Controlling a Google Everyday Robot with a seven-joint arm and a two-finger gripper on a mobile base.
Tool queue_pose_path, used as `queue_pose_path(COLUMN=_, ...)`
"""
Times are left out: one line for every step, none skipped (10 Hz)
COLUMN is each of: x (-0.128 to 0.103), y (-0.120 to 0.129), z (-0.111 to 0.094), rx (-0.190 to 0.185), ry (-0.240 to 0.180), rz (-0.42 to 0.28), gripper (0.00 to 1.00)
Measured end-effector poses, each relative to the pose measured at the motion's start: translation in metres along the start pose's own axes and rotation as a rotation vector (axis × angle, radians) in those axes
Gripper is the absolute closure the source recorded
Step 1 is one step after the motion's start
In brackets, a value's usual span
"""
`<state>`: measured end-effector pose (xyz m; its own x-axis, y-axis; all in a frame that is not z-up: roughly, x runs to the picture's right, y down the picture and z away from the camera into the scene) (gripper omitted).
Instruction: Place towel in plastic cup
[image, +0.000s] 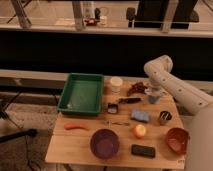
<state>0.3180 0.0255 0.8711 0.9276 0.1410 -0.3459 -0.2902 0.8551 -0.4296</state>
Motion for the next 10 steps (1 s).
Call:
queue_pose_path(x=0.0006, y=0.0000, z=0.0024, rx=-0.003, ry=0.016, rz=-0.005, gripper=0.87)
queue_pose_path(x=-0.0032, y=-0.0014, z=0.0021, rx=-0.008, ry=0.017, rz=-0.005, gripper=0.75)
queue_pose_path(x=-0.0004, y=-0.0015, z=0.0035, rx=-0.015, ry=0.023, rz=0.002, gripper=0.64)
queue_pose_path(x=0.0023, y=-0.0020, z=0.0041, rx=-0.018, ry=0.027, rz=0.008, gripper=0.56)
queue_pose_path(x=0.0029, y=-0.0029, z=0.0043, rx=-0.020, ry=0.029, rz=0.012, gripper=0.46)
queue_pose_path(x=0.0012, y=-0.0037, z=0.0034, rx=-0.021, ry=0.030, rz=0.012, gripper=0.35)
queue_pose_path(x=0.0010, y=-0.0035, z=0.0038, rx=-0.024, ry=0.032, rz=0.014, gripper=0.26)
queue_pose_path(x=0.0022, y=-0.0036, z=0.0033, rx=-0.025, ry=0.033, rz=0.016, gripper=0.21)
queue_pose_path(x=0.0038, y=-0.0030, z=0.0034, rx=-0.029, ry=0.037, rz=0.018, gripper=0.20)
queue_pose_path(x=0.0035, y=-0.0028, z=0.0034, rx=-0.031, ry=0.038, rz=0.017, gripper=0.20)
